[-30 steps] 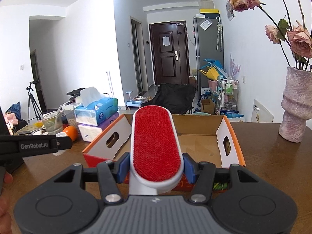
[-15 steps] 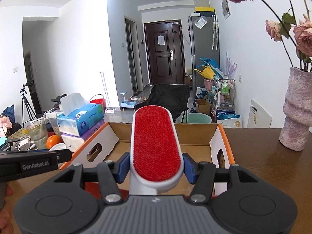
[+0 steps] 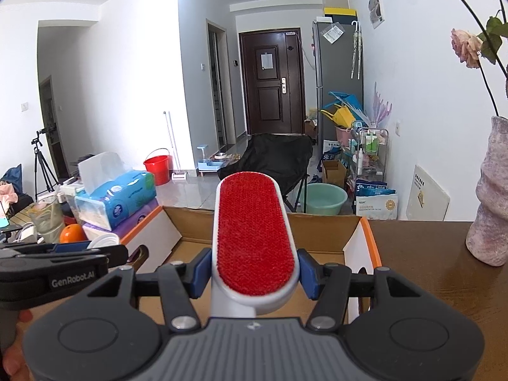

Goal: Organize rigid objects
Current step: 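Carry the cap and lint brush over the red box and release both, then withdraw both open tools from the box back toward the table items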

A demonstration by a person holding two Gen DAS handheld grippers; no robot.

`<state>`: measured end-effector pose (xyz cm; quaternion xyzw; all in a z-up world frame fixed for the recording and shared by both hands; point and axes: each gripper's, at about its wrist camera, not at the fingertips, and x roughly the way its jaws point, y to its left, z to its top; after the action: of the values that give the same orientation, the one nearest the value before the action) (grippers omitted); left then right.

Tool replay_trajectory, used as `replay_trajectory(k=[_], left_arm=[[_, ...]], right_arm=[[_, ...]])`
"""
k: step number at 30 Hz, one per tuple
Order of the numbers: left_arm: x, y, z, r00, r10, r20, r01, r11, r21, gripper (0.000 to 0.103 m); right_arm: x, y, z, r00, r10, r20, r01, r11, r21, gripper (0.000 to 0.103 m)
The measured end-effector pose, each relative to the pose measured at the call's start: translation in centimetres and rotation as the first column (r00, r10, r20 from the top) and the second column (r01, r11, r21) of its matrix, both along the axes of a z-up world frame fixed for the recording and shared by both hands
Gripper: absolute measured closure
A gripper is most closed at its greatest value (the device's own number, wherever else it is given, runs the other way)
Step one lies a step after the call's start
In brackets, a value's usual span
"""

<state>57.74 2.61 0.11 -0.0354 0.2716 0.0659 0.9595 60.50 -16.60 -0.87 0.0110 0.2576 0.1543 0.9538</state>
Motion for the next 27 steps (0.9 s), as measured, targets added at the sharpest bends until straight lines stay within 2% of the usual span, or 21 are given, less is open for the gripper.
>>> replay_trajectory(k=[6, 13, 15, 17, 18, 19, 20, 22, 27], left_arm=[[1.4, 0.2, -0.5, 1.000, -0.007, 0.003, 0.007, 1.000, 0.005, 0.061], [2.4, 0.0, -2.0, 0.999, -0.019, -0.044, 0.020, 1.000, 0.024, 0.061], [2.6, 0.0, -2.3, 0.998, -0.016, -0.055, 0.017, 1.000, 0.026, 0.054], [2.5, 0.3, -2.3, 0.999, 0.005, -0.051, -0.003, 1.000, 0.031, 0.024], [2.4, 0.4, -2.2, 0.999, 0.018, -0.045, -0.016, 0.999, 0.037, 0.018], [2.3, 0.6, -2.1, 0.999, 0.031, -0.040, -0.029, 0.999, 0.042, 0.011], [2.2, 0.7, -1.9, 0.999, 0.039, -0.035, -0.038, 0.998, 0.042, 0.005], [2.0, 1.1, -1.7, 0.998, 0.053, -0.027, -0.052, 0.998, 0.031, 0.000], [1.9, 1.6, -1.3, 0.997, 0.068, -0.027, -0.068, 0.997, 0.030, 0.000]], right_arm=[[2.2, -0.2, -1.0, 0.999, -0.017, -0.051, 0.017, 1.000, -0.006, 0.047], [3.0, -0.1, -1.7, 0.996, -0.013, -0.083, 0.011, 1.000, -0.015, 0.047], [3.2, -0.1, -1.8, 0.995, -0.012, -0.095, 0.010, 1.000, -0.017, 0.046], [3.1, -0.2, -1.6, 0.996, -0.024, -0.090, 0.022, 1.000, -0.019, 0.029], [2.9, -0.2, -1.5, 0.996, -0.035, -0.079, 0.033, 0.999, -0.022, 0.010], [2.6, -0.3, -1.3, 0.997, -0.049, -0.058, 0.048, 0.999, -0.022, 0.000], [2.3, -0.5, -0.9, 0.997, -0.065, -0.032, 0.064, 0.998, -0.023, 0.000], [2.0, -0.7, -0.5, 0.997, -0.070, -0.019, 0.070, 0.997, -0.017, 0.000], [1.8, -1.1, 0.0, 0.997, -0.078, -0.008, 0.077, 0.997, -0.011, 0.000]])
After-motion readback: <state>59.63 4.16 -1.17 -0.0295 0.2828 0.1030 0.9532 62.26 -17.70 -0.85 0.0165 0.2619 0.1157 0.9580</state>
